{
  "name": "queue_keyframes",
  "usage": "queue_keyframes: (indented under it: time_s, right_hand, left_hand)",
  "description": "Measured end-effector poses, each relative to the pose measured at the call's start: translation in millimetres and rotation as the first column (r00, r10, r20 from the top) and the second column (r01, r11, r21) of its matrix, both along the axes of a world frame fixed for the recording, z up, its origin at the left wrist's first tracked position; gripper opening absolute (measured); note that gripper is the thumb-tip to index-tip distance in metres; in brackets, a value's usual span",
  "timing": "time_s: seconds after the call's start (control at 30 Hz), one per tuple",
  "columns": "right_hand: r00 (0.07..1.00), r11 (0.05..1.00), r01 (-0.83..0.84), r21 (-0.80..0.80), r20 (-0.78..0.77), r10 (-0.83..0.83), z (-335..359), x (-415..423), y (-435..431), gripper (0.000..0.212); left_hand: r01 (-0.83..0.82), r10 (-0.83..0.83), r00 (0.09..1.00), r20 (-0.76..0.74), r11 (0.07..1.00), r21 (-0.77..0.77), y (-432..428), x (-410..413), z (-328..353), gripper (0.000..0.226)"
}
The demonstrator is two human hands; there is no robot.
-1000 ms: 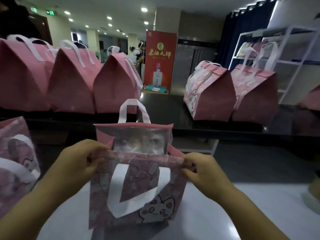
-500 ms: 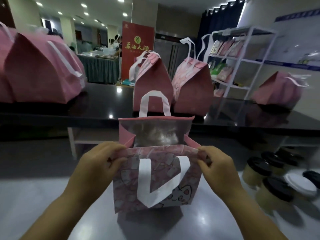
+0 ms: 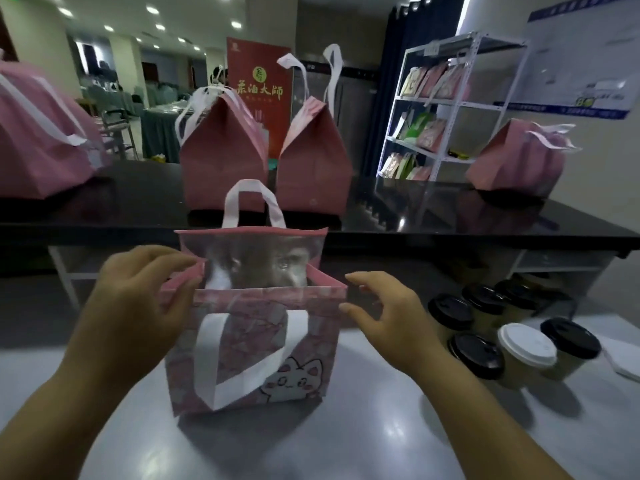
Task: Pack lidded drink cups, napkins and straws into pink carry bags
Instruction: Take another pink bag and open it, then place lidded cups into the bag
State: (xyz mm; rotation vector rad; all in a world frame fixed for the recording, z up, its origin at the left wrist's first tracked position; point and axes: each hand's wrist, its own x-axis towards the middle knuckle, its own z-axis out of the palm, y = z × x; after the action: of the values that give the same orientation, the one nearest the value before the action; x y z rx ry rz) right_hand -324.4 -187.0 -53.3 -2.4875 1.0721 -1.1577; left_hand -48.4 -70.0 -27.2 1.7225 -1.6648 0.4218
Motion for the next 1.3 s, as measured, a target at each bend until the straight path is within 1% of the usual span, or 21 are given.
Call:
queue_keyframes:
  time_s: [0.1,0.2,0.27,0.33,0.4,0.43,0.5,0.57,0.63,0.73,0.83,0.9,0.97,1.03,1.07,1.13,1.2,1.3]
  right_hand:
    - [1.000,0.999,0.031,-0.041,0.005,-0.031,0,-30,-1,0.027]
    - [0.995,0.995,0.095,0.002,-0.029,-0.095,-8,-65,-2,0.021]
    - [0.977,0.981,0.188,0.051,-0.113,-0.182,-16,-90,-6,0.023]
    - [0.930,0.944,0.310,0.110,-0.240,-0.277,-24,-115,-13,0.024]
    - [0.853,0.884,0.440,0.159,-0.383,-0.356,-29,-136,-22,0.027]
    - [0.802,0.848,0.504,0.164,-0.453,-0.389,-32,-145,-27,0.033]
    - [0.698,0.771,0.614,0.167,-0.571,-0.432,-39,-159,-38,0.050]
    - [0.632,0.719,0.672,0.180,-0.645,-0.429,-46,-169,-48,0.064]
    - [0.611,0.708,0.678,0.197,-0.687,-0.393,-54,-174,-55,0.068]
    - [0.613,0.710,0.670,0.218,-0.702,-0.363,-61,-174,-61,0.065]
    - [0.600,0.730,0.668,0.147,-0.686,-0.411,-60,-170,-59,0.064]
    - [0.613,0.757,0.649,0.078,-0.642,-0.460,-55,-167,-53,0.065]
    - [0.677,0.787,0.616,0.041,-0.539,-0.502,-45,-164,-46,0.065]
    - [0.767,0.825,0.563,0.045,-0.401,-0.501,-29,-157,-38,0.066]
    - [0.810,0.847,0.528,0.051,-0.328,-0.486,-19,-153,-35,0.067]
    - [0.878,0.889,0.455,0.045,-0.191,-0.439,2,-143,-30,0.069]
    - [0.918,0.919,0.393,0.030,-0.074,-0.390,23,-129,-28,0.066]
    - [0.951,0.953,0.304,0.011,0.054,-0.304,49,-102,-29,0.062]
  left_hand:
    - [0.110,-0.109,0.994,0.017,0.992,-0.056,-4,-36,10,0.025]
    - [0.303,-0.303,0.953,0.026,0.953,-0.019,-14,-81,16,0.031]
    - [0.405,-0.406,0.913,0.034,0.914,0.022,-25,-111,15,0.032]
    - [0.464,-0.469,0.882,0.044,0.882,0.082,-40,-136,11,0.031]
    - [0.497,-0.510,0.858,0.061,0.855,0.148,-55,-156,1,0.027]
    - [0.507,-0.526,0.847,0.076,0.843,0.180,-62,-165,-7,0.023]
    - [0.524,-0.556,0.828,0.073,0.813,0.254,-75,-180,-22,0.022]
    - [0.537,-0.578,0.813,0.063,0.788,0.302,-85,-189,-38,0.023]
    - [0.537,-0.586,0.809,0.052,0.772,0.340,-93,-194,-50,0.027]
    - [0.523,-0.569,0.822,0.020,0.768,0.371,-100,-196,-63,0.033]
    - [0.531,-0.571,0.821,0.008,0.767,0.359,-101,-192,-68,0.034]
    - [0.536,-0.573,0.820,0.003,0.768,0.350,-97,-190,-60,0.032]
    - [0.537,-0.572,0.820,0.015,0.779,0.323,-92,-186,-45,0.025]
    - [0.536,-0.568,0.822,0.033,0.793,0.290,-85,-179,-24,0.019]
    - [0.545,-0.573,0.819,0.033,0.795,0.267,-82,-175,-15,0.019]
    - [0.567,-0.583,0.812,0.010,0.793,0.224,-77,-163,4,0.028]
    - [0.570,-0.579,0.815,-0.007,0.801,0.182,-73,-146,19,0.035]
    - [0.525,-0.532,0.847,-0.009,0.834,0.171,-70,-112,33,0.028]
